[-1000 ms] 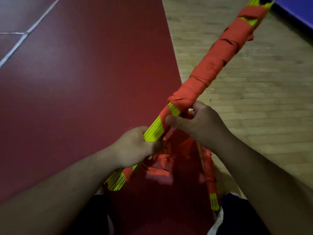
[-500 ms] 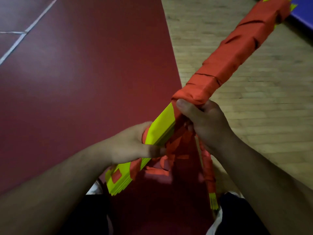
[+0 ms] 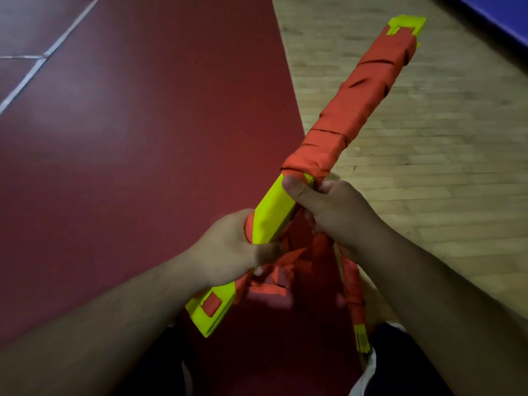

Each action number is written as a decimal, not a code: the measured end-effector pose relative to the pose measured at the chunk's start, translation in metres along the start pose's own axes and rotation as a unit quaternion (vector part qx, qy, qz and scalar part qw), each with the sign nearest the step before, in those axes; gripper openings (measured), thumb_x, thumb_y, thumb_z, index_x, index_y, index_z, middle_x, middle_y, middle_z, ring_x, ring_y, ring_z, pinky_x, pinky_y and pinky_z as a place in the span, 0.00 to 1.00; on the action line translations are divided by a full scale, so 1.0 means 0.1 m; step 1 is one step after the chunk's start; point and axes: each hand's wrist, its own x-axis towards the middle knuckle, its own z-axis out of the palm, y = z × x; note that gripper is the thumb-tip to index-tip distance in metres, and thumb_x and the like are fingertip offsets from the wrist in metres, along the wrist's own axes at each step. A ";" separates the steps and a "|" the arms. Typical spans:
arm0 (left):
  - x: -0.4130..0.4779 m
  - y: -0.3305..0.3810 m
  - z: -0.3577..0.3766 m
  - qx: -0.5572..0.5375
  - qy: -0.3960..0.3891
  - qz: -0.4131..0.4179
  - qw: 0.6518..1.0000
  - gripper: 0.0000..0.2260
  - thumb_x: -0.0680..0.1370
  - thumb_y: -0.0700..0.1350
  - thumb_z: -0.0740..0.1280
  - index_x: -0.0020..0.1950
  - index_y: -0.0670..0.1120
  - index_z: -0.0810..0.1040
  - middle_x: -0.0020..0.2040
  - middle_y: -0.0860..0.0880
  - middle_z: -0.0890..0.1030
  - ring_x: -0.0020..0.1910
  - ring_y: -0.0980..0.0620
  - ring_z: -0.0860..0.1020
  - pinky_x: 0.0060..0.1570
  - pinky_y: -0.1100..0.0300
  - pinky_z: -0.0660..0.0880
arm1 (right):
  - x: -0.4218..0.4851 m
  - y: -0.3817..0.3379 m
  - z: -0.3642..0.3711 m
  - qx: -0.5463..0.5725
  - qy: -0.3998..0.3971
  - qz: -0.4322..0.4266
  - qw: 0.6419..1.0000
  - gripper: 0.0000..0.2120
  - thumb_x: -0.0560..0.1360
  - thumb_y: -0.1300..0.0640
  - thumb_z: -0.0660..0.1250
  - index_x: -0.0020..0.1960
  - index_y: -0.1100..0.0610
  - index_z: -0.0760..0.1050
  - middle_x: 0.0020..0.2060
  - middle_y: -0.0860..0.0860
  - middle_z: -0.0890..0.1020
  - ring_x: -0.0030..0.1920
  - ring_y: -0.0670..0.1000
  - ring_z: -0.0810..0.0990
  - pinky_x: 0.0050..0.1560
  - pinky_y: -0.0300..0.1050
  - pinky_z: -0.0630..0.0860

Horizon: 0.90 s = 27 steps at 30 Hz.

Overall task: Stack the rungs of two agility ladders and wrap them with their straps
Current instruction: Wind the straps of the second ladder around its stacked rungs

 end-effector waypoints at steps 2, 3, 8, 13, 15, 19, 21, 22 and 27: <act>0.01 -0.03 0.06 0.085 0.060 -0.014 0.994 0.19 0.64 0.63 0.70 0.46 0.53 0.74 0.34 0.53 0.83 0.33 0.58 0.80 0.37 0.57 0.76 | -0.01 0.03 0.04 0.061 0.033 0.033 0.997 0.24 0.65 0.34 0.75 0.28 0.53 0.76 0.23 0.48 0.75 0.23 0.46 0.71 0.29 0.43 0.69; 0.01 -0.04 0.08 0.122 0.095 -0.019 0.988 0.22 0.61 0.67 0.69 0.46 0.54 0.74 0.36 0.55 0.82 0.35 0.61 0.79 0.36 0.60 0.74 | -0.01 0.03 0.06 0.083 0.052 0.046 0.994 0.23 0.65 0.35 0.76 0.29 0.53 0.75 0.22 0.47 0.74 0.21 0.45 0.70 0.25 0.39 0.68; 0.04 -0.04 0.00 0.241 0.164 0.002 0.957 0.27 0.58 0.72 0.66 0.50 0.58 0.70 0.40 0.55 0.81 0.39 0.52 0.79 0.32 0.57 0.73 | 0.01 -0.01 0.01 0.099 0.053 0.041 0.993 0.31 0.53 0.24 0.73 0.35 0.52 0.78 0.23 0.45 0.75 0.23 0.44 0.71 0.24 0.38 0.67; 0.03 -0.04 -0.03 0.277 0.181 0.003 0.944 0.26 0.61 0.66 0.71 0.54 0.57 0.69 0.43 0.51 0.83 0.44 0.45 0.81 0.37 0.52 0.76 | 0.02 0.01 -0.01 0.075 0.049 0.046 0.995 0.29 0.61 0.24 0.69 0.33 0.51 0.78 0.23 0.45 0.77 0.25 0.45 0.74 0.32 0.43 0.70; 0.02 -0.01 -0.06 0.266 0.149 -0.007 0.952 0.27 0.62 0.67 0.71 0.54 0.56 0.70 0.44 0.52 0.82 0.43 0.48 0.81 0.39 0.51 0.77 | 0.03 0.03 0.00 0.073 0.068 0.037 0.994 0.22 0.65 0.31 0.74 0.29 0.50 0.79 0.22 0.43 0.77 0.25 0.43 0.74 0.35 0.45 0.70; 0.00 0.01 -0.20 -0.093 -0.065 -0.047 0.992 0.27 0.68 0.56 0.76 0.60 0.42 0.76 0.50 0.44 0.83 0.49 0.48 0.80 0.53 0.42 0.77 | 0.01 -0.01 -0.04 0.163 0.013 0.006 0.986 0.19 0.64 0.38 0.77 0.33 0.53 0.77 0.25 0.48 0.72 0.25 0.47 0.69 0.32 0.45 0.66; -0.06 -0.01 -0.24 -0.256 -0.175 -0.076 0.948 0.27 0.67 0.52 0.76 0.60 0.39 0.78 0.54 0.36 0.82 0.51 0.42 0.80 0.54 0.42 0.78 | 0.01 -0.04 -0.05 0.211 -0.021 -0.002 0.977 0.27 0.59 0.37 0.76 0.43 0.58 0.75 0.29 0.52 0.72 0.26 0.48 0.67 0.32 0.46 0.65; -0.08 -0.01 -0.23 -0.294 -0.217 -0.085 0.927 0.24 0.66 0.52 0.77 0.57 0.40 0.80 0.52 0.35 0.82 0.48 0.40 0.81 0.50 0.46 0.80 | 0.00 -0.04 -0.04 0.220 -0.033 -0.002 0.975 0.29 0.58 0.37 0.75 0.45 0.59 0.75 0.30 0.53 0.73 0.26 0.48 0.68 0.32 0.45 0.66; -0.05 0.07 -0.16 -0.229 -0.153 -0.045 0.960 0.06 0.73 0.44 0.71 0.41 0.41 0.80 0.35 0.41 0.80 0.31 0.48 0.79 0.35 0.59 0.77 | 0.03 -0.06 -0.07 0.177 -0.040 -0.015 0.983 0.35 0.59 0.34 0.73 0.51 0.61 0.76 0.33 0.56 0.73 0.28 0.49 0.69 0.33 0.45 0.67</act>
